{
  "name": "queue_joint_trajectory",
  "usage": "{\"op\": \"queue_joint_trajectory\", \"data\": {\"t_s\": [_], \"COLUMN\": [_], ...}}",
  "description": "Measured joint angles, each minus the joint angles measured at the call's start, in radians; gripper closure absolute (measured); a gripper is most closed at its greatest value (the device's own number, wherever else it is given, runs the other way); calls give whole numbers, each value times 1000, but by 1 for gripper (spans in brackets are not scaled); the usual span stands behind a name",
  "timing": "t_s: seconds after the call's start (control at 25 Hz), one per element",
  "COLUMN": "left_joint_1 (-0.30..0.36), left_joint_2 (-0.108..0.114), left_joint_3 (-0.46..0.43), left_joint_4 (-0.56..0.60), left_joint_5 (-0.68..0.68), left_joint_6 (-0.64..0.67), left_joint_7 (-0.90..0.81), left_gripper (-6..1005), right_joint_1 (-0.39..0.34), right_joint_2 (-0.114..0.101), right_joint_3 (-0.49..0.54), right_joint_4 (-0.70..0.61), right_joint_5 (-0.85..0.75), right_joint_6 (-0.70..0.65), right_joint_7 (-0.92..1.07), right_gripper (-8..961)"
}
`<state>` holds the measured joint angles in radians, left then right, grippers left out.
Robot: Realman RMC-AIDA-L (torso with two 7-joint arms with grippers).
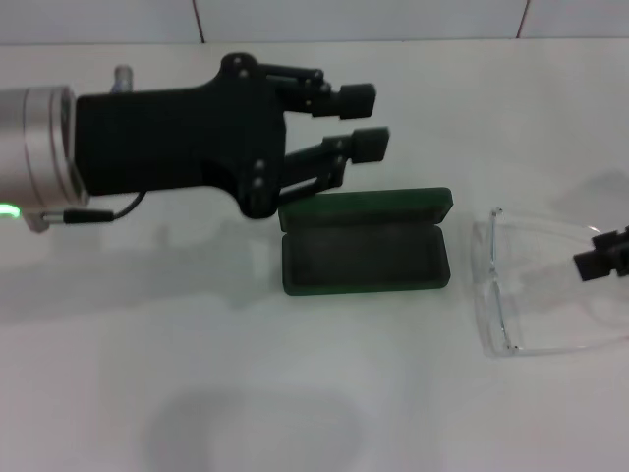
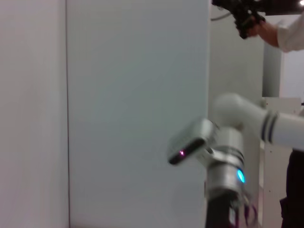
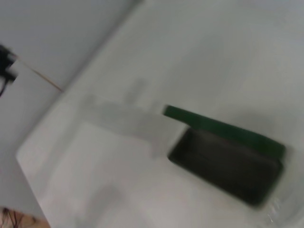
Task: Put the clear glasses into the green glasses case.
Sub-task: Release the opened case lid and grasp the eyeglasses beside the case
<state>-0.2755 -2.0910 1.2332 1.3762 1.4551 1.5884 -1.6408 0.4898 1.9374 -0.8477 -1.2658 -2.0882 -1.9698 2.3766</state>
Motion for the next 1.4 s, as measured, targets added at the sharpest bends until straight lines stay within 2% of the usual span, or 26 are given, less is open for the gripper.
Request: {"op": "queue_joint_trajectory", "data": {"t_s": [0.16, 0.28, 0.32, 0.4, 0.48, 0.64, 0.84, 1.0, 1.04, 1.12, 1.16, 1.4], "left_joint_1": [5, -25, -39, -67, -81, -90, -114, -117, -119, -121, -120, -102], "left_joint_2": [0, 5, 6, 6, 4, 6, 7, 10, 11, 14, 14, 14], "left_joint_3": [1, -2, -2, -1, 1, -1, 0, 4, 5, 5, 5, 5], "left_joint_4": [-78, -117, -128, -154, -173, -195, -219, -235, -244, -261, -265, -271], "left_joint_5": [-3, 4, 10, 26, 33, 33, 42, 44, 44, 44, 44, 44], "left_joint_6": [9, 9, 9, 8, 8, 5, 6, 9, 9, 9, 10, 11], "left_joint_7": [131, 177, 191, 228, 269, 304, 333, 355, 362, 377, 382, 393], "left_gripper": [673, 673, 673, 673, 673, 673, 674, 674, 674, 674, 674, 674], "right_joint_1": [153, 240, 267, 273, 288, 342, 380, 409, 409, 424, 436, 456], "right_joint_2": [-70, -85, -80, -76, -63, -22, 26, 53, 53, 72, 76, 76], "right_joint_3": [-18, -23, -48, -67, -114, -162, -162, -163, -163, -171, -176, -199], "right_joint_4": [20, 61, 85, 96, 121, 189, 240, 282, 282, 318, 363, 439], "right_joint_5": [-150, -283, -367, -396, -429, -454, -457, -464, -464, -482, -488, -503], "right_joint_6": [-79, -75, -52, -37, 10, 113, 166, 178, 178, 201, 224, 283], "right_joint_7": [224, 256, 258, 259, 262, 264, 275, 306, 306, 318, 323, 324], "right_gripper": [183, 182, 182, 182, 182, 182, 184, 191, 195, 202, 206, 229]}}
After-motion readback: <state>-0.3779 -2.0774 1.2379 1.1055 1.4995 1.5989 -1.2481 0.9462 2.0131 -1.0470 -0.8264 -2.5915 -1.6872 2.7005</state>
